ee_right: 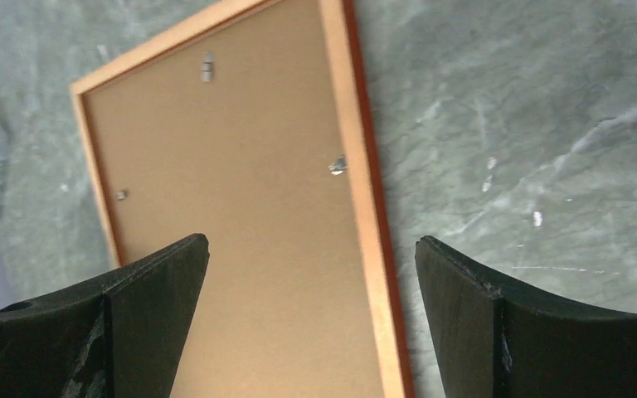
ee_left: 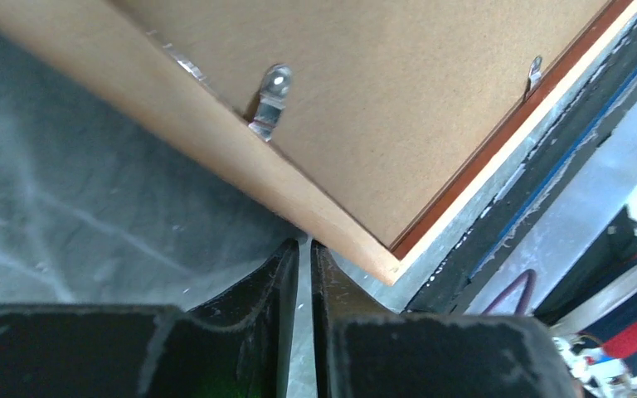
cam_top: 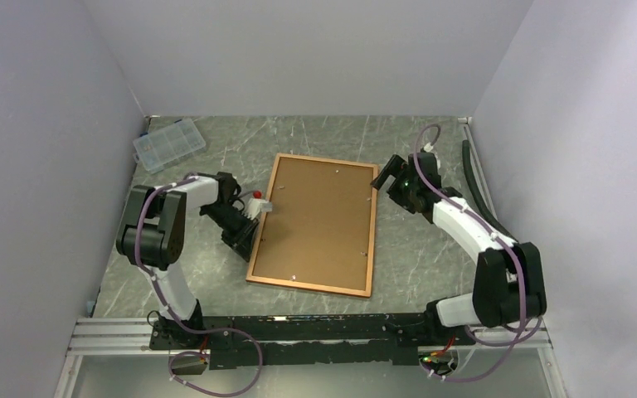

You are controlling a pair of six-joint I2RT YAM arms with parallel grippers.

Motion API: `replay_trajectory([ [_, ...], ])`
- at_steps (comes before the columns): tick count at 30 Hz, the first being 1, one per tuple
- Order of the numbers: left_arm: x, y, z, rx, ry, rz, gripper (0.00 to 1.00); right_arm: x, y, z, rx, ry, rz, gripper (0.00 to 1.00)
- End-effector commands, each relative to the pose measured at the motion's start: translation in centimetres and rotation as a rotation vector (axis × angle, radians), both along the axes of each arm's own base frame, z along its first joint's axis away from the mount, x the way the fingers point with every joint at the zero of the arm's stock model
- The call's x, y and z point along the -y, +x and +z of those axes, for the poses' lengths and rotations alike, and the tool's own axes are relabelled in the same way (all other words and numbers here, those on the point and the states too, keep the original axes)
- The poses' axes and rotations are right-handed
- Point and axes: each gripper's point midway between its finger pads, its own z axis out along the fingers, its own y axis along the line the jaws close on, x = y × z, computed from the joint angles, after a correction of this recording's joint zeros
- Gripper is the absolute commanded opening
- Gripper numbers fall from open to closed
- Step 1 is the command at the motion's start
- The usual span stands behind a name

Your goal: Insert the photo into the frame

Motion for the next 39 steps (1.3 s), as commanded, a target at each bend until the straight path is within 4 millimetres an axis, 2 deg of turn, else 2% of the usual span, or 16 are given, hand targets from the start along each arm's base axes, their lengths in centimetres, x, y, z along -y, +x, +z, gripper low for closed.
replay_trajectory([
  [1,0.8,0.5,-0.6,0.115,0.056,-0.084,0.18,0.4,0.5,-3.5,-0.089,-0.043,0.05,1.0],
  [6,3.2,-1.1,-0.5,0.118,0.049,-0.167,0.17,-1.9,2.9,-4.9,-0.118,0.027,0.125,1.0],
  [10,5.9,-2.2,0.3,0.109,0.015,-0.251,0.17,-3.4,4.5,-5.1,-0.139,0.068,0.181,1.0],
  [13,7.8,-3.3,1.6,0.098,-0.037,-0.307,0.18,-3.6,5.1,-4.6,-0.129,0.069,0.19,1.0],
  [16,8.4,-3.2,3.4,0.093,-0.076,-0.312,0.18,-2.9,6.0,-4.0,-0.131,0.035,0.175,1.0],
  [19,6.9,-0.4,5.6,0.138,-0.1,-0.236,0.19,-1.0,6.4,-2.6,-0.11,-0.039,0.098,1.0],
  [21,5.0,2.9,7.0,0.169,-0.13,-0.113,0.22,-0.5,6.4,-1.0,-0.064,-0.042,0.052,1.0],
  [23,3.1,6.7,7.8,0.171,-0.148,0.034,0.27,-1.1,6.4,0.2,-0.019,-0.008,0.037,1.0],
  [25,2.0,10.5,7.8,0.14,-0.189,0.182,0.34,-3.6,6.4,1.5,0.026,0.052,0.073,0.99],
  [28,2.2,13.1,6.5,0.049,-0.231,0.302,0.45,-8.8,6.0,2.2,0.029,0.116,0.165,0.95],
  [30,3.1,14.1,5.7,-0.008,-0.261,0.359,0.48,-12.7,5.6,1.7,0.008,0.15,0.231,0.93],
  [34,3.9,15.4,4.5,-0.057,-0.303,0.415,0.48,-19.2,4.9,1.2,-0.024,0.233,0.338,0.86],
  [39,4.5,15.8,3.6,-0.074,-0.322,0.424,0.45,-24.9,4.1,-0.6,-0.072,0.327,0.43,0.78],
])
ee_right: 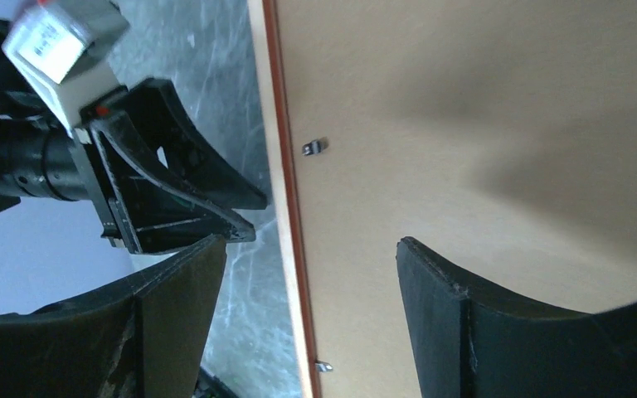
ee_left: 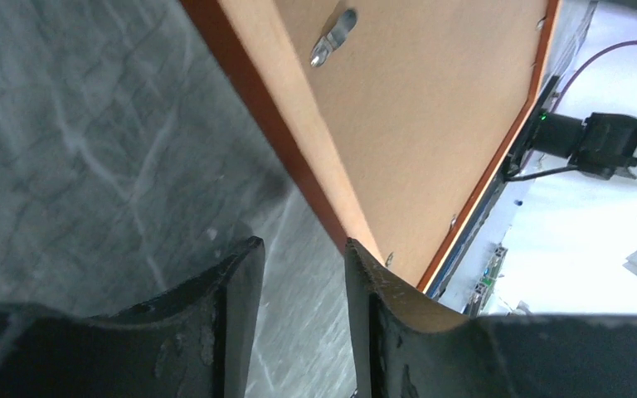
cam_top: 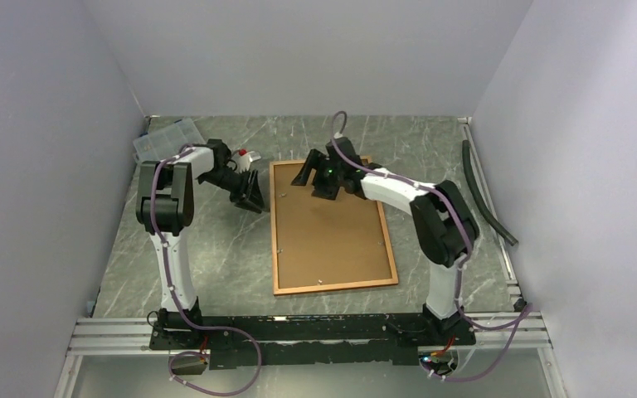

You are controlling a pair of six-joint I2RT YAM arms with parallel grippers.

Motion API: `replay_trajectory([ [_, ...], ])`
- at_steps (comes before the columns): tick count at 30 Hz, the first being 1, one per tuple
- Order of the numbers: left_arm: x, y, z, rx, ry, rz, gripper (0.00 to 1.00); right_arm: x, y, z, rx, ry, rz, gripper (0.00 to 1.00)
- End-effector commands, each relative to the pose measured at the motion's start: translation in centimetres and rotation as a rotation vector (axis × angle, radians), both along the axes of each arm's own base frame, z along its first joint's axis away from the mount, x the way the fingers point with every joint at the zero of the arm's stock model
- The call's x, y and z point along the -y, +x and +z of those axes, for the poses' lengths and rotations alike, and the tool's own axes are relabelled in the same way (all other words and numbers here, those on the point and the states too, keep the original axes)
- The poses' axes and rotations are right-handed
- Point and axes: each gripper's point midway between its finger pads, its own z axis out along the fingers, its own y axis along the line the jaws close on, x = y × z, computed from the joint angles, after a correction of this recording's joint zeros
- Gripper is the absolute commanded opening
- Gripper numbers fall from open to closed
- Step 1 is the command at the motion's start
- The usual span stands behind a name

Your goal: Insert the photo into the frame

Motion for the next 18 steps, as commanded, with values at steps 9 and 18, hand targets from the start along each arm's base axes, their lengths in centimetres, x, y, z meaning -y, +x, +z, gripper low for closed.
replay_trajectory([
  [9,1.7,1.7,0.2,0.005,-0.077,0.03,0.37,-8.1,1.5,-0.8,-0.04,0.17,0.085,0.73],
  [18,2.2,1.4,-0.6,-0.006,-0.08,0.018,0.36,-9.4,2.8,-2.5,-0.067,0.174,0.089,0.66],
])
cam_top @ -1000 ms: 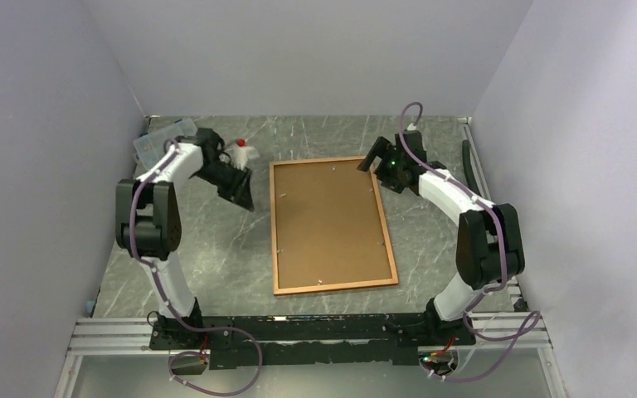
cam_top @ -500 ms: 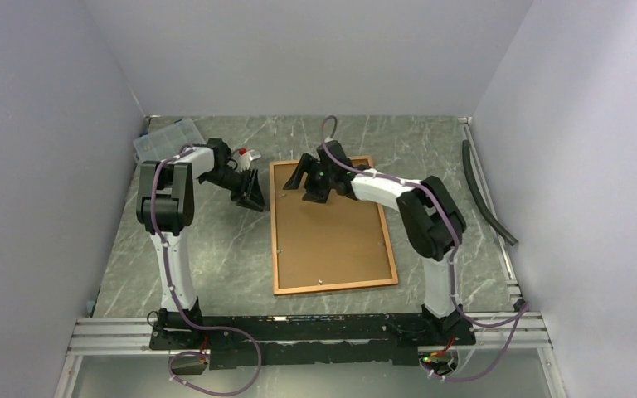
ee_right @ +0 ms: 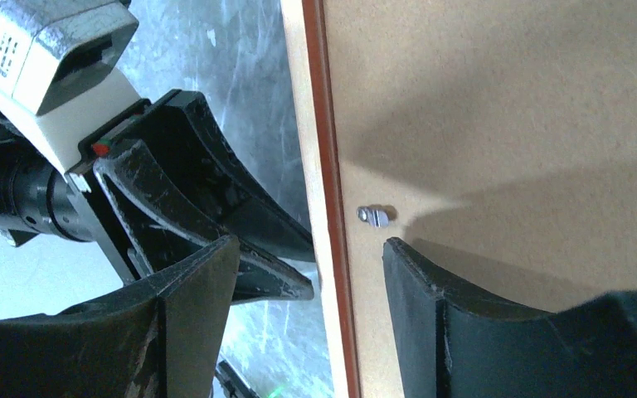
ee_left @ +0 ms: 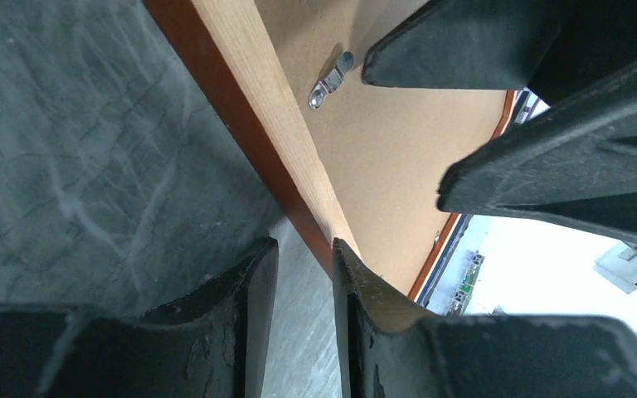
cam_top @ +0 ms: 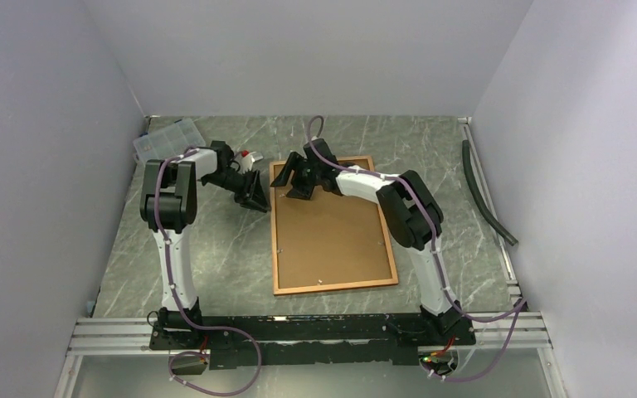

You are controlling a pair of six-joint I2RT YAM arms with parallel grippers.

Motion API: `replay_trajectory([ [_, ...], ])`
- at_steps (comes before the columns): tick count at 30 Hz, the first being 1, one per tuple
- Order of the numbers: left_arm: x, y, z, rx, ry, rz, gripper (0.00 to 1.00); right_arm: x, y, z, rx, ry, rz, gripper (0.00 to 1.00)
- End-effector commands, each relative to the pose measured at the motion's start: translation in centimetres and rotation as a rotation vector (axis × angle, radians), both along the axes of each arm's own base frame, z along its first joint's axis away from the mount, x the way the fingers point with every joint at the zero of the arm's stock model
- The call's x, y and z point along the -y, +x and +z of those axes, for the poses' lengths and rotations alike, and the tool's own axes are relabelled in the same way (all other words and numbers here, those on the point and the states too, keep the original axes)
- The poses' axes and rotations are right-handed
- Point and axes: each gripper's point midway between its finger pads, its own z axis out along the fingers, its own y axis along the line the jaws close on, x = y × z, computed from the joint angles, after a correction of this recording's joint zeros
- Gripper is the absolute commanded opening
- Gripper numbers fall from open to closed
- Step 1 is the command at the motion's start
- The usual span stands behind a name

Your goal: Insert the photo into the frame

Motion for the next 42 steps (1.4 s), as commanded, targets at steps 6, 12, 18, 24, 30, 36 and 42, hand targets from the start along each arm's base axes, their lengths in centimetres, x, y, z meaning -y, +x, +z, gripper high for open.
replay_trajectory([
  [6,0.4,0.6,-0.6,0.024,0.009,-0.008,0.33,-1.4,1.8,0.6,0.019,0.048,0.002,0.65],
  [12,0.4,0.4,-0.8,0.02,0.012,-0.006,0.29,-1.2,2.1,0.3,0.015,0.047,-0.003,0.64],
  [18,0.3,0.3,-1.0,0.022,0.019,-0.012,0.27,-1.7,2.1,0.2,0.005,0.068,0.013,0.63],
  [24,0.3,0.3,-1.0,0.023,0.018,-0.011,0.26,-2.4,1.9,0.3,-0.002,0.098,0.048,0.62],
  [30,0.3,0.3,-1.0,0.024,0.015,-0.011,0.25,-2.8,1.6,0.3,-0.005,0.122,0.08,0.6],
  [36,0.3,0.2,-1.0,0.024,0.017,-0.014,0.25,-3.2,1.3,0.2,-0.008,0.131,0.112,0.59],
  [42,0.3,0.1,-0.9,0.024,0.017,-0.014,0.24,-2.8,1.8,1.1,0.017,0.125,0.112,0.58],
])
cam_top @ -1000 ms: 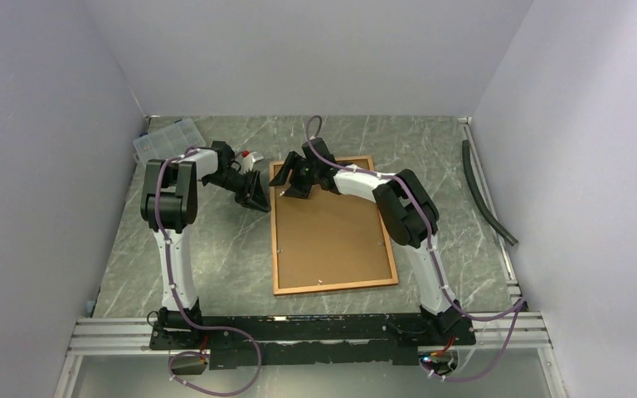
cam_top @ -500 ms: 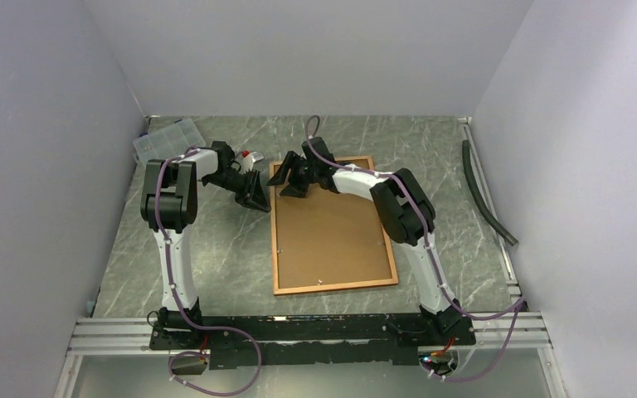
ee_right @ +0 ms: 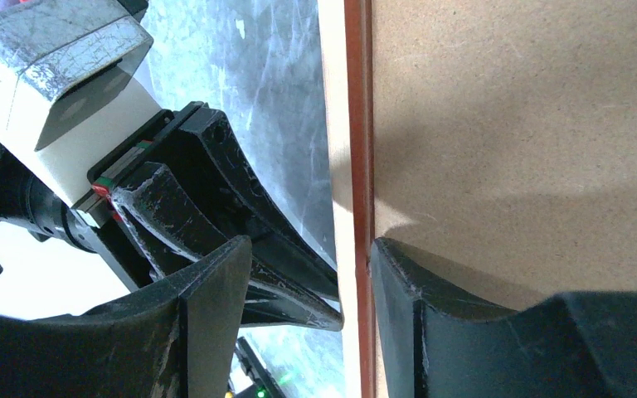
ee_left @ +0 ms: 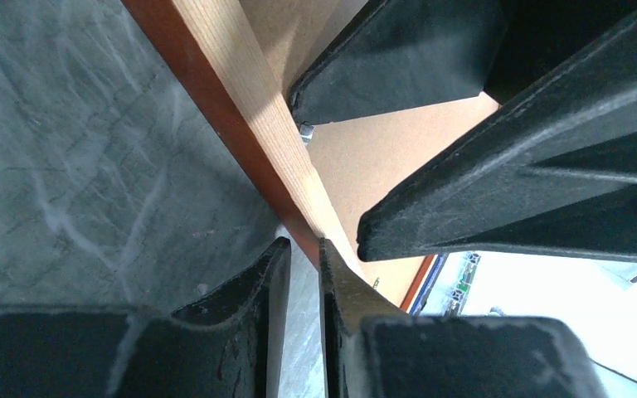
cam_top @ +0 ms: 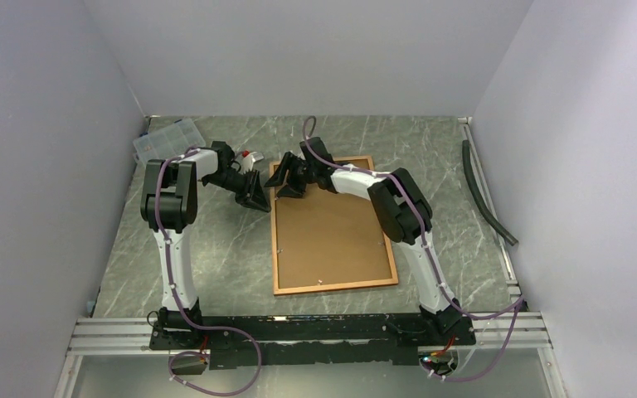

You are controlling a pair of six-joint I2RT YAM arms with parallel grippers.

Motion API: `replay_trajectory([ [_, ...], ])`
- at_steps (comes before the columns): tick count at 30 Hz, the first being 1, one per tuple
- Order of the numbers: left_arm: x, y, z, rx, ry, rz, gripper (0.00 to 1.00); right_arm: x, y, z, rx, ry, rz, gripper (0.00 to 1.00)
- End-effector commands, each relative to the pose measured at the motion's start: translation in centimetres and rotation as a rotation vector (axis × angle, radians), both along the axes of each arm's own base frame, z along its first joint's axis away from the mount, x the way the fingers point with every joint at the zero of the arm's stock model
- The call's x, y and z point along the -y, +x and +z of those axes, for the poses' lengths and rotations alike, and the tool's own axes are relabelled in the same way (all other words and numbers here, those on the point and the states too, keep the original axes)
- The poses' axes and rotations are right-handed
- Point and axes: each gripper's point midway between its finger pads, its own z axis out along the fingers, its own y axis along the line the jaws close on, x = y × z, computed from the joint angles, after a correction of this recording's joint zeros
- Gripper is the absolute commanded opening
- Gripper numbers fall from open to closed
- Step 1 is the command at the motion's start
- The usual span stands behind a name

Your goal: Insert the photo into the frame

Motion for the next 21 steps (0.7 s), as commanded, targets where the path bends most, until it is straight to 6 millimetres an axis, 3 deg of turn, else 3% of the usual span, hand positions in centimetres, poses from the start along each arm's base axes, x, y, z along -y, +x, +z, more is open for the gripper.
replay_trajectory([
  [1,-0.1,0.2,-0.8,0.023,0.032,-0.009,0.24,0.0,1.3,2.3,0.066,0.021,0.007,0.59],
  [8,-0.3,0.0,-0.7,0.032,0.042,-0.014,0.23,2.4,2.6,7.5,0.199,0.013,-0.055,0.7],
  [10,-0.4,0.0,-0.6,0.036,0.042,-0.013,0.23,3.0,2.1,7.7,0.205,0.012,-0.068,0.71],
  [15,-0.3,0.0,-0.5,0.031,0.035,-0.009,0.23,3.1,-0.3,4.9,0.129,0.023,-0.072,0.71],
  [21,-0.2,0.0,-0.5,0.027,0.033,-0.007,0.23,0.8,-2.3,2.4,0.063,0.035,-0.044,0.68],
])
